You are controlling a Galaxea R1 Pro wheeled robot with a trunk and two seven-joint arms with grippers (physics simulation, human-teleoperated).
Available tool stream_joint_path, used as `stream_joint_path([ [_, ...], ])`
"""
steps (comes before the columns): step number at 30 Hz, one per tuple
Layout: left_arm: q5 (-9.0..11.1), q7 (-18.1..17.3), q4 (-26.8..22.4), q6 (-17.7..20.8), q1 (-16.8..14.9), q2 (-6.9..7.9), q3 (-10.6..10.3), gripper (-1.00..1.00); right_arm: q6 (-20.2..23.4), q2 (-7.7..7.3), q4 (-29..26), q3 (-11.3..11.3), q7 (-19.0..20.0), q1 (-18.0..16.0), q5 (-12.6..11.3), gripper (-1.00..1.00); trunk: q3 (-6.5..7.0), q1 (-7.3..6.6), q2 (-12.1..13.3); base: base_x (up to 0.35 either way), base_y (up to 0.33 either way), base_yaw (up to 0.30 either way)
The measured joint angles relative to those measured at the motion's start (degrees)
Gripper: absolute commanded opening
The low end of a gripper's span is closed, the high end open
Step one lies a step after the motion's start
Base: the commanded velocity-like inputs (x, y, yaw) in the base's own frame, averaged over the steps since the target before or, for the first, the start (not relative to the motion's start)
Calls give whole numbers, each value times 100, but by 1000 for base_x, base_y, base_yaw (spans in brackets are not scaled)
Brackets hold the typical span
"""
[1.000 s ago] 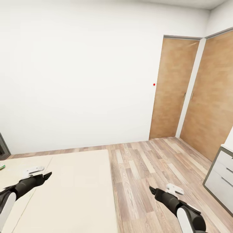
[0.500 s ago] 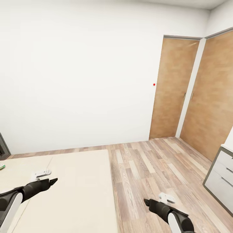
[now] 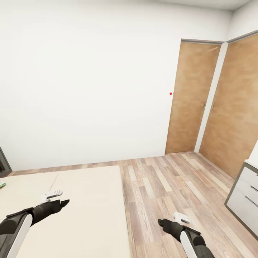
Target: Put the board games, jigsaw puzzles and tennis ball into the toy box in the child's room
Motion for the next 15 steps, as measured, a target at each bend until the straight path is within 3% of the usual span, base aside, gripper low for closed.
stream_joint_path([
  [10, 5, -7, 2, 3, -6, -7, 0, 100, 98, -102, -172, 16, 8, -73, -15, 100, 0, 0, 0, 0, 0, 2],
  [15, 10, -11, 1, 3, -6, -9, 0, 100, 231, -113, -299, 23, 5, -79, -17, 100, 0, 0, 0, 0, 0, 103],
])
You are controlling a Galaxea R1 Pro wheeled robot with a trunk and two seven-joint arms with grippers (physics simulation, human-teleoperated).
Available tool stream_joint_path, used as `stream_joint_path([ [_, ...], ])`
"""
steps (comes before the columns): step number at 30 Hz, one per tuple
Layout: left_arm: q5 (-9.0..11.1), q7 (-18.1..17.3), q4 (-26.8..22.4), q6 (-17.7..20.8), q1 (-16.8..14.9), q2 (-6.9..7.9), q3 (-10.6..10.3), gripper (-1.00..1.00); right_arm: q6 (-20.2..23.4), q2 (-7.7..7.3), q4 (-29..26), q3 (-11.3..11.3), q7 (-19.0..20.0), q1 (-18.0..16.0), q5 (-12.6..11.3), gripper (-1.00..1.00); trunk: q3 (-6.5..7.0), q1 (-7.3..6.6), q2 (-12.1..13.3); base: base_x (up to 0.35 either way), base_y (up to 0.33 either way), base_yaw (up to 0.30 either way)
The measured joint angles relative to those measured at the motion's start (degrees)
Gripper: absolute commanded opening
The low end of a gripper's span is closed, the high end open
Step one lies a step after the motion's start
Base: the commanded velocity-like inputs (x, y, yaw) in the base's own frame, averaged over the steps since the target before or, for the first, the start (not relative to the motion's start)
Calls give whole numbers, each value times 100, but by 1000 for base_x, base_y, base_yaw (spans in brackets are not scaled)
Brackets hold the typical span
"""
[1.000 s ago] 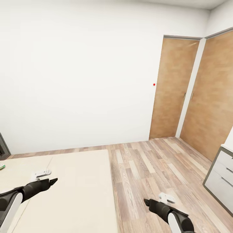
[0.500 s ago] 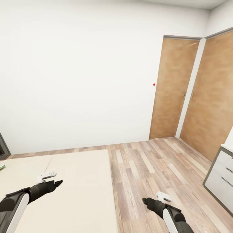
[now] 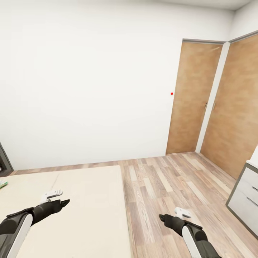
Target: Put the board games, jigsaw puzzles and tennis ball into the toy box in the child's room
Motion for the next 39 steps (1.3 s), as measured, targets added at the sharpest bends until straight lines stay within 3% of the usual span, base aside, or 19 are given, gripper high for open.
stream_joint_path([
  [29, 4, -23, -44, 7, 3, 3, 11, 100, 334, 0, -219, 6, -2, 5, 1, 100, 0, 0, 0, 0, 2, 275],
  [39, 3, -22, -43, 9, 0, 7, 9, 100, 342, 3, -220, 4, -2, 7, -1, 100, 0, 0, 0, 0, 66, 91],
])
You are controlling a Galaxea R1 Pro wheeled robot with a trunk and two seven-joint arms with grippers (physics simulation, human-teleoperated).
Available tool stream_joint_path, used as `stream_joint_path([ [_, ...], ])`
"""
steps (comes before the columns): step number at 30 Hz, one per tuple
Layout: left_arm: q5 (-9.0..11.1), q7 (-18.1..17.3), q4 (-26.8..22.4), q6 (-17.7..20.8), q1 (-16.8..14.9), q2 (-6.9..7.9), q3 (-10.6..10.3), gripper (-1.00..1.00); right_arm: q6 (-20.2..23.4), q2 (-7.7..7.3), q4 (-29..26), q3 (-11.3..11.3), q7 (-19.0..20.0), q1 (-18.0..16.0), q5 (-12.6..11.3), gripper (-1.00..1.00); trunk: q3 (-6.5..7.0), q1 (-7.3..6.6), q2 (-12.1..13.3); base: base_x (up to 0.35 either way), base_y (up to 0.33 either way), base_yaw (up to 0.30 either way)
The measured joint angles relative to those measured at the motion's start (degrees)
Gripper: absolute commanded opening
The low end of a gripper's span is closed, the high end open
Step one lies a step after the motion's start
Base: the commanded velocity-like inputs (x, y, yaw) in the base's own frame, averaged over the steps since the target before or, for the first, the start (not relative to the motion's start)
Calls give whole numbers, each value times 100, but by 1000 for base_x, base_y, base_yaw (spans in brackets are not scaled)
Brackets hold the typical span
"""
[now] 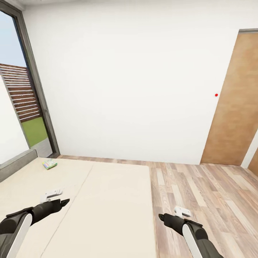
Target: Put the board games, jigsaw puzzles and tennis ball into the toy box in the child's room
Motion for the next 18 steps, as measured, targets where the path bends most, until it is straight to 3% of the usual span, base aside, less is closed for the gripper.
stream_joint_path([
  [9, -2, 0, -6, -1, -3, 5, 3, 100, 1, 0, -1, -9, 0, 1, -1, 100, 12, 0, 0, 0, 13, -100],
  [18, 0, -2, -9, 1, 1, 16, 8, 100, 0, 0, 1, -9, 0, 0, 0, 100, 24, 0, 0, 0, 102, -80],
])
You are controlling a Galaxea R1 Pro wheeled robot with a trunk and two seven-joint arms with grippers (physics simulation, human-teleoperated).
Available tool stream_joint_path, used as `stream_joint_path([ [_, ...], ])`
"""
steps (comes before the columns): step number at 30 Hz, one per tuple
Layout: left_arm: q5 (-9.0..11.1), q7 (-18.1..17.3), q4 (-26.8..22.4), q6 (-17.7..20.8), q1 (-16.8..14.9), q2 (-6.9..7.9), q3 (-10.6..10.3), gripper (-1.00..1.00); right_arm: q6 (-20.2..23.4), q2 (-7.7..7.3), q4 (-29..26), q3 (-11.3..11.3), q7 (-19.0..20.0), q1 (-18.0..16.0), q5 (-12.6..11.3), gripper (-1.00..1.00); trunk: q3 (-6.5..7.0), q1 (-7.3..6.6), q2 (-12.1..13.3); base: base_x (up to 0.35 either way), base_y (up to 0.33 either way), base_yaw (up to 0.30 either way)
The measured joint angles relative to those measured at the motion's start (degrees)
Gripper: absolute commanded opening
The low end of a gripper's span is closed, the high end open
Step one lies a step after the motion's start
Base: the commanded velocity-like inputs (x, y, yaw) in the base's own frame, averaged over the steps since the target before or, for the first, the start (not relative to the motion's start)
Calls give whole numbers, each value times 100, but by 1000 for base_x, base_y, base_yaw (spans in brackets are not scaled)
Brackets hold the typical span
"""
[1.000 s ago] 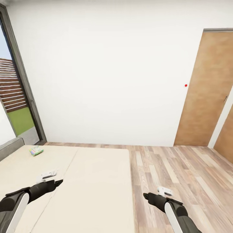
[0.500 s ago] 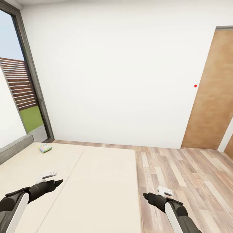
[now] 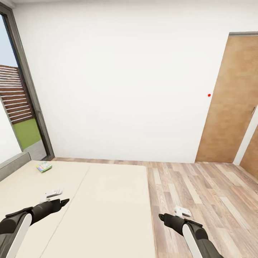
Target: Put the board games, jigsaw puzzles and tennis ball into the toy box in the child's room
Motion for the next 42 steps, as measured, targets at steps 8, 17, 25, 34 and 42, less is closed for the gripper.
stream_joint_path([
  [8, 2, -6, 0, -8, 1, 2, 0, 100, 0, 0, 0, 0, 0, 0, 0, 100, 1, 0, 0, 0, 38, -9],
  [17, 7, -7, 0, -9, 1, 5, 0, 100, 0, 5, 0, 0, 0, 0, 0, 100, 1, 0, 0, 0, 108, -39],
  [25, 8, -7, -1, -8, -1, 10, 1, 100, -4, 8, 0, 0, -4, 0, 0, 100, 1, 0, 0, 0, 132, -18],
  [34, 9, -7, -2, -2, -1, 11, 1, 100, -24, 8, 1, 0, -18, 0, 0, 100, 2, 0, 0, 0, 225, -2],
  [42, 9, -6, -11, 8, -3, 11, 5, 100, -59, 7, 1, 0, -30, 0, 0, 100, 2, 0, 0, 0, 260, 0],
])
